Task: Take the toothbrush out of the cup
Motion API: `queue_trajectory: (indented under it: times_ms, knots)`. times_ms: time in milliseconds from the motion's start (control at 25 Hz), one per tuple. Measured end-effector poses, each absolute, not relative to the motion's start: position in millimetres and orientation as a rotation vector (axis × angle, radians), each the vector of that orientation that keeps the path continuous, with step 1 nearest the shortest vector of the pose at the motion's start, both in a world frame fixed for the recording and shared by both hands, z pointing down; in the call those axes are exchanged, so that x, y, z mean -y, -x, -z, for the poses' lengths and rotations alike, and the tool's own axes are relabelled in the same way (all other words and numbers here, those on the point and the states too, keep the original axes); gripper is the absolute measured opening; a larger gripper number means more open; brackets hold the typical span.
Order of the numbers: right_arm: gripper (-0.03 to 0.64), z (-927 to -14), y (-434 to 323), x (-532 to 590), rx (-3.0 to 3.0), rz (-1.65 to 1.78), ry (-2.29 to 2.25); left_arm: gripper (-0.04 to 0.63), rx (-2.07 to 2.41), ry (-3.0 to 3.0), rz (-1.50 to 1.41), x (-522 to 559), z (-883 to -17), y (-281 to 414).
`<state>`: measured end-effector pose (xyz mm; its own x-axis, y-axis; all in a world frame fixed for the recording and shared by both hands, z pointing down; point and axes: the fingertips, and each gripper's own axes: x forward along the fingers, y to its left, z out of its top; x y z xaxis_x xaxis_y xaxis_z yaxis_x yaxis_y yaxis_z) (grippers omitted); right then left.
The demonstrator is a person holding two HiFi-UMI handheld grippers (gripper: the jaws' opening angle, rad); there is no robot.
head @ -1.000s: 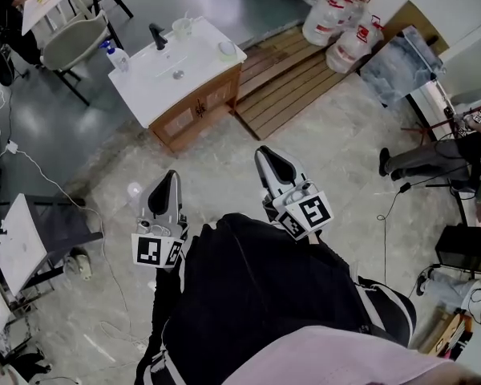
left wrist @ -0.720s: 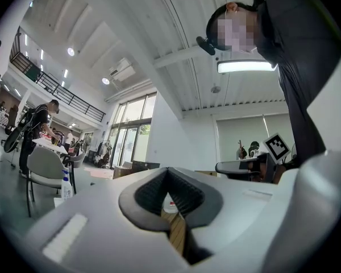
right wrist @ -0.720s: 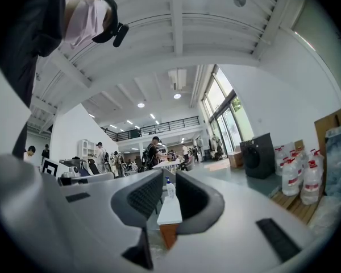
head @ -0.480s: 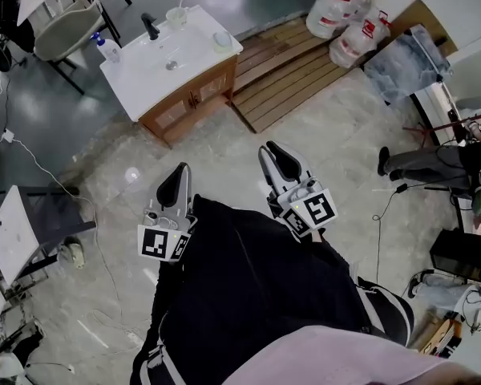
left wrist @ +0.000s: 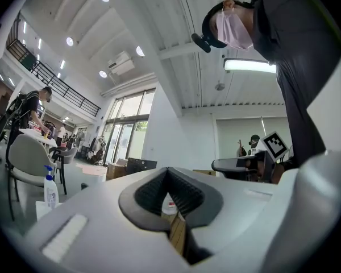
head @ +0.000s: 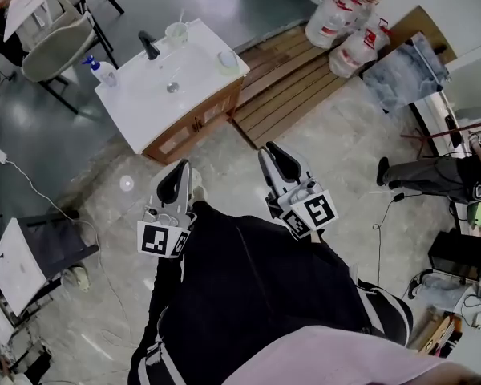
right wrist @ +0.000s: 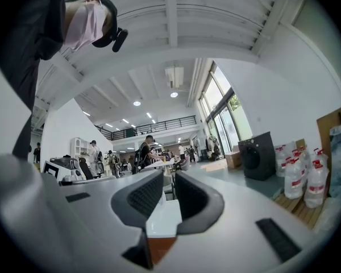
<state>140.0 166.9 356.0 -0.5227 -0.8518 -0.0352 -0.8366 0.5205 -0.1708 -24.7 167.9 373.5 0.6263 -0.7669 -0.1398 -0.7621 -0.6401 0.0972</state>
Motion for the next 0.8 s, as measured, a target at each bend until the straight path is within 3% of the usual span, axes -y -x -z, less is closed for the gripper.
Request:
queue_trajectory:
  times_ms: [440,800]
  knots:
    - [0.074,-337,-32,35,-2.664,0.163,1.502,0.002,1.34,-2.855,0.306,40,-350,147]
    - [0.071,-363,10,94,-2.763,0.23,1.525,0.003,1.35,-2.701,0.345,82,-395,189]
